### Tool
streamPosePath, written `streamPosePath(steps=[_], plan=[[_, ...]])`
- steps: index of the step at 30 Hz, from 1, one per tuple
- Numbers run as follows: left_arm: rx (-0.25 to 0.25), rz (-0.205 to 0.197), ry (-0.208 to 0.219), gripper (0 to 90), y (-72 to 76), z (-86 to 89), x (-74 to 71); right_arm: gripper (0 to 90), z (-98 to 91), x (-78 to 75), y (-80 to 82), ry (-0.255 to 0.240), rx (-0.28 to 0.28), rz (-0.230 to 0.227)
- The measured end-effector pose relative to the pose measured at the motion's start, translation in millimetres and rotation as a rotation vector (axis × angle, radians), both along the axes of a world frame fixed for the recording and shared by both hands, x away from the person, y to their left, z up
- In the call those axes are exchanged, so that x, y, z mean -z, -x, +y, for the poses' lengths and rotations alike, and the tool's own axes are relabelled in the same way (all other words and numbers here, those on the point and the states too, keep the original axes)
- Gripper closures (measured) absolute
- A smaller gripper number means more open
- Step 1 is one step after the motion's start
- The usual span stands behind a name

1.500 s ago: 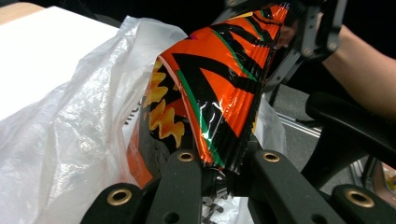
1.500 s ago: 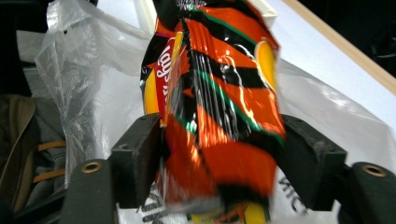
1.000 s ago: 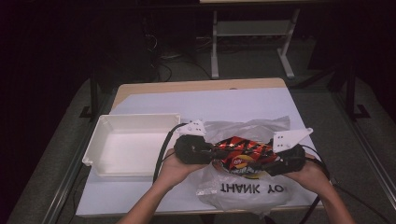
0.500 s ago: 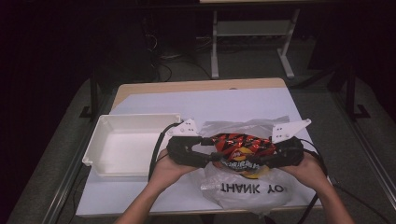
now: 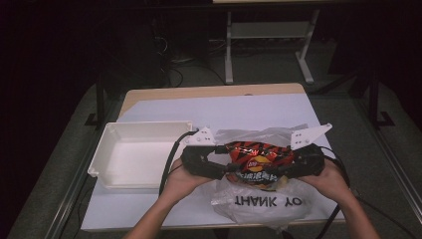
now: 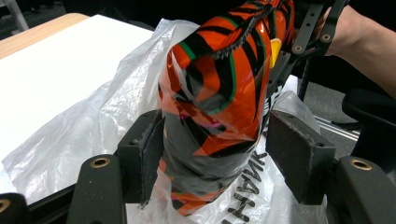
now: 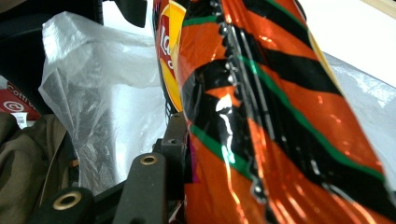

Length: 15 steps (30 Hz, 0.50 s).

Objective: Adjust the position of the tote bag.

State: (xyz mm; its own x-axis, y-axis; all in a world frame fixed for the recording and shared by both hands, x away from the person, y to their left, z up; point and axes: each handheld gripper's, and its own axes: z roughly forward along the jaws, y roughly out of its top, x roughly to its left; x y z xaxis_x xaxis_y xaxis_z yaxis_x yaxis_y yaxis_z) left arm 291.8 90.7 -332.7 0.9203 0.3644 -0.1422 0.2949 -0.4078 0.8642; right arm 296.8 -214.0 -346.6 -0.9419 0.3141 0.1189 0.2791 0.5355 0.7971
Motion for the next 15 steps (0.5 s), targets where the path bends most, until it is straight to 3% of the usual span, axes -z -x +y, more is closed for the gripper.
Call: streamPosePath(steps=[5, 11, 15], plan=[[0.003, -0.001, 0.001, 39.3, -1.0, 0.4, -1.1, 61.8, -1.2, 0.9, -0.2, -0.011, 0.004, 0.012], [0.015, 0.0, 0.014, 47.7, -1.4, -2.2, -1.0, 60.8, 0.2, 2.8, -1.0, -0.004, -0.006, 0.014], [0.022, 0.023, 0.021, 56.0, -3.3, -2.7, -1.0, 56.8, -2.1, 6.1, -0.9, -0.015, -0.02, 0.021]])
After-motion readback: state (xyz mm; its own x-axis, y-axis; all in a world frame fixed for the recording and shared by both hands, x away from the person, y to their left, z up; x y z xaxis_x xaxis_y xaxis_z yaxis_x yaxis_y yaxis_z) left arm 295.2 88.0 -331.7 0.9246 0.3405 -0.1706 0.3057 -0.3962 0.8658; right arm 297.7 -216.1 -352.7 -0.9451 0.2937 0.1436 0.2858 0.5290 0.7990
